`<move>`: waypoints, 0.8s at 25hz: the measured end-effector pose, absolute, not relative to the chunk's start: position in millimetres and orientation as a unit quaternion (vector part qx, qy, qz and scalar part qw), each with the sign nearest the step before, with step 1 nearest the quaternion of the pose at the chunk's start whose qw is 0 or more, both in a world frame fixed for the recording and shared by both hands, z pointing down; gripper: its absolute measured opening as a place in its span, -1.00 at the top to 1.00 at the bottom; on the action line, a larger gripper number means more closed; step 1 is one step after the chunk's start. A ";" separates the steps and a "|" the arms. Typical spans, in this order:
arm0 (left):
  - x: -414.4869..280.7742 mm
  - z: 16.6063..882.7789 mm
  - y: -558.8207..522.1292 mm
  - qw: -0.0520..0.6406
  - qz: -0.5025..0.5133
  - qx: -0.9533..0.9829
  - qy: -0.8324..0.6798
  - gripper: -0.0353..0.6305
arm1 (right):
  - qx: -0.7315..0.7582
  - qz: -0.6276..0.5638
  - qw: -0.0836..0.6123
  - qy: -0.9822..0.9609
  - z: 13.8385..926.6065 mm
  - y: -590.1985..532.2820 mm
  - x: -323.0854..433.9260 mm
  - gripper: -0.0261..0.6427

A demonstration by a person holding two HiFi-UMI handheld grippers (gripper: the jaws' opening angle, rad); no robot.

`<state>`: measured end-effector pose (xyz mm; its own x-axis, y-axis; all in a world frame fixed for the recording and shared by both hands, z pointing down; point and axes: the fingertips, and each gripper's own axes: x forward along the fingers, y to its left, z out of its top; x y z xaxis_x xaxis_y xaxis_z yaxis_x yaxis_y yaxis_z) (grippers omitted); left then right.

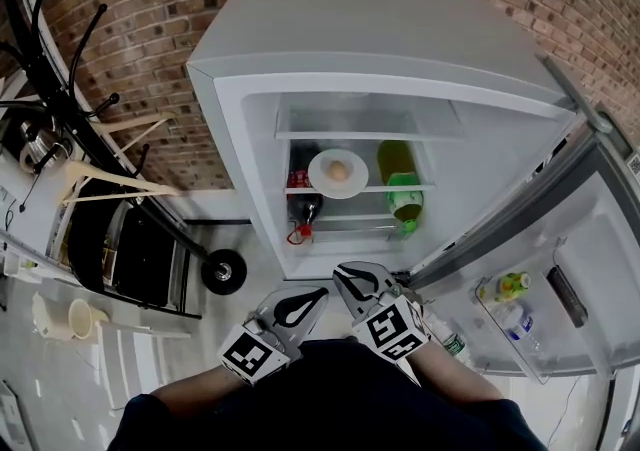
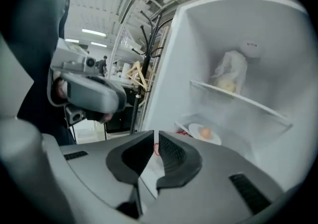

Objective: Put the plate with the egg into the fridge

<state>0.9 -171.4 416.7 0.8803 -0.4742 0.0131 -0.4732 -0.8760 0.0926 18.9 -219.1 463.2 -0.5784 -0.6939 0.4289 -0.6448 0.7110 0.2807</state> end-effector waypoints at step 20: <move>5.2 419.8 -171.9 0.041 0.003 0.970 -0.240 0.90 | 0.351 0.064 0.056 -0.932 445.8 -183.1 13.5 0.89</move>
<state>5.2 -171.9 419.8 0.8850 -0.4650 0.0261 -0.4655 -0.8817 0.0774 13.5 -183.1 445.8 -0.7472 -0.6475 0.1497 -0.6619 0.7453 -0.0803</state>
